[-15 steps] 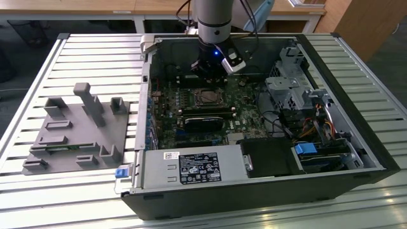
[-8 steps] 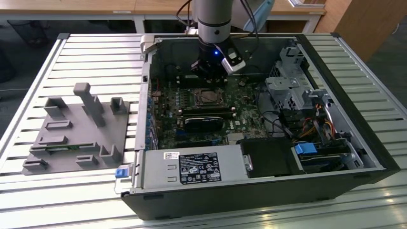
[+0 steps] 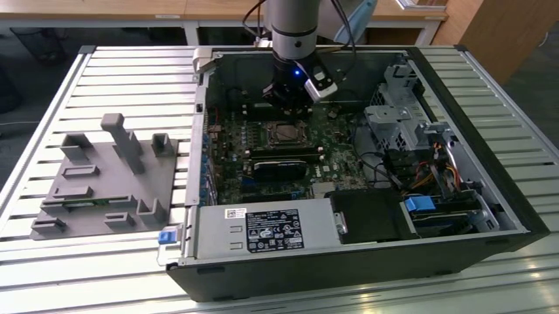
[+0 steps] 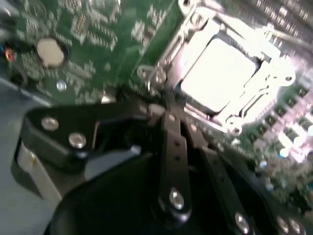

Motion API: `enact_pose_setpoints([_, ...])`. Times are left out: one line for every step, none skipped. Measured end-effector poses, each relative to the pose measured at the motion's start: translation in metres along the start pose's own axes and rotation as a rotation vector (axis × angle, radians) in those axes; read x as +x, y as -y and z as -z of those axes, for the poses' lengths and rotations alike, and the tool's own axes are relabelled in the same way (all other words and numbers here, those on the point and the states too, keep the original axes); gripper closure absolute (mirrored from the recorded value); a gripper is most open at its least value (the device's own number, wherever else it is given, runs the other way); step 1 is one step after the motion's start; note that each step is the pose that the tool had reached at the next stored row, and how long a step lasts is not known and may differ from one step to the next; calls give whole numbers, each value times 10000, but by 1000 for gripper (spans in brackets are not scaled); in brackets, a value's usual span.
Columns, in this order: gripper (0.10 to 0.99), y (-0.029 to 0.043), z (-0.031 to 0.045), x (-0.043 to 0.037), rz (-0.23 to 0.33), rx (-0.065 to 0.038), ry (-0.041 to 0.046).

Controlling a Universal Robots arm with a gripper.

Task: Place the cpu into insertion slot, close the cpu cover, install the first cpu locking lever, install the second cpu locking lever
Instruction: 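Install the first cpu locking lever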

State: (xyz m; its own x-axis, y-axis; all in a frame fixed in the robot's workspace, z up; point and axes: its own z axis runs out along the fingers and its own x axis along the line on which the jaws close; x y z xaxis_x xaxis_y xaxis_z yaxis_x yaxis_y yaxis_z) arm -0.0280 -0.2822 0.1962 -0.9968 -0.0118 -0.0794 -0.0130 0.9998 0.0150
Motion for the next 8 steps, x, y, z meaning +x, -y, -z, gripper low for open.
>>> enact_pose_setpoints([980, -1, -2, 0, 3, 32, -5])
enact_pose_setpoints([980, -3, -4, 0, 4, 48, -9])
enact_pose_setpoints([980, -4, -5, 0, 4, 49, -10])
enact_pose_setpoints([980, -4, -5, 0, 5, 48, -9])
enact_pose_setpoints([980, -5, -3, 0, 5, 43, -9])
enact_pose_setpoints([980, -6, 2, -1, 1, 26, -5])
enact_pose_setpoints([980, -6, 7, -2, -1, -9, -1])
enact_pose_setpoints([980, -6, 8, -2, -4, -44, -2])
